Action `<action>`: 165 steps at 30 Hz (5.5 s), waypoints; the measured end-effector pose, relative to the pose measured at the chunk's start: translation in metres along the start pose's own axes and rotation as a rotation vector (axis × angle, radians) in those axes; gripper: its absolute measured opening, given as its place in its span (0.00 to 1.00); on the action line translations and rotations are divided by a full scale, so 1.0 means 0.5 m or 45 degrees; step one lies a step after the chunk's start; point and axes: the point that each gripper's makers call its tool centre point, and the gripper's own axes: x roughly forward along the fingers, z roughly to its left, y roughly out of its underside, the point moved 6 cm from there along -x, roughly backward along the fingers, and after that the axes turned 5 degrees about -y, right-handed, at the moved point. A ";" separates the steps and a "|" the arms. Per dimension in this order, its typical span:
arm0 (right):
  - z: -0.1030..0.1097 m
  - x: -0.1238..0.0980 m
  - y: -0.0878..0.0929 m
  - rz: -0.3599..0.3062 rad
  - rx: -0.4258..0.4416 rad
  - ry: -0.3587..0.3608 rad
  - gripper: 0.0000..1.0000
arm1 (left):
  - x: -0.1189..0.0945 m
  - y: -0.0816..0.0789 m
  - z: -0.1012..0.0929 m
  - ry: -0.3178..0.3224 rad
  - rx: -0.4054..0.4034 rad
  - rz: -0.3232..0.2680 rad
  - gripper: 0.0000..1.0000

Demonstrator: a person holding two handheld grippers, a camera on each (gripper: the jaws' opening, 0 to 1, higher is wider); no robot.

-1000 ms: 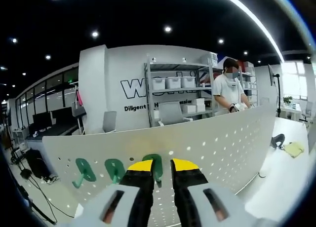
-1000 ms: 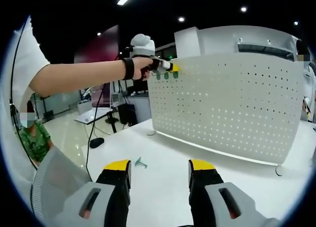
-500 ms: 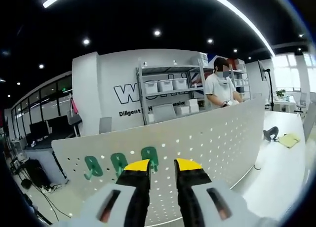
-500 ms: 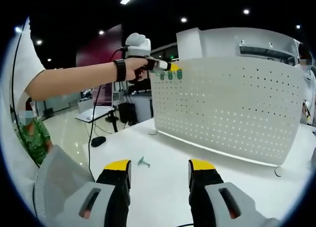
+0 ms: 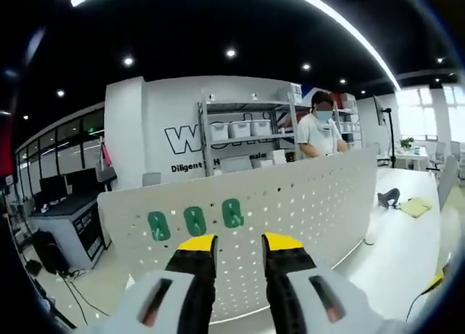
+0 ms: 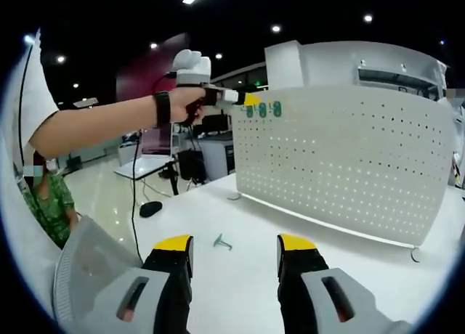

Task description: Insert the hook assembly into the mounting plate slot until the hook locks in place.

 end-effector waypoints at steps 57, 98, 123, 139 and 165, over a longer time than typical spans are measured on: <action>0.087 0.074 -0.006 0.113 -0.063 0.023 0.47 | -0.206 0.294 -0.048 0.521 0.007 0.118 0.59; 0.103 0.094 0.040 0.267 -0.001 0.112 0.47 | -0.181 0.545 -0.064 0.750 0.109 0.434 0.52; 0.096 0.090 0.066 0.324 0.042 0.164 0.46 | -0.138 0.609 -0.067 0.799 0.083 0.493 0.41; 0.091 0.091 0.072 0.331 0.055 0.163 0.45 | -0.136 0.621 -0.076 0.799 0.045 0.490 0.31; 0.093 0.094 0.060 0.278 0.042 0.107 0.45 | -0.186 0.559 -0.082 0.719 -0.317 0.575 0.30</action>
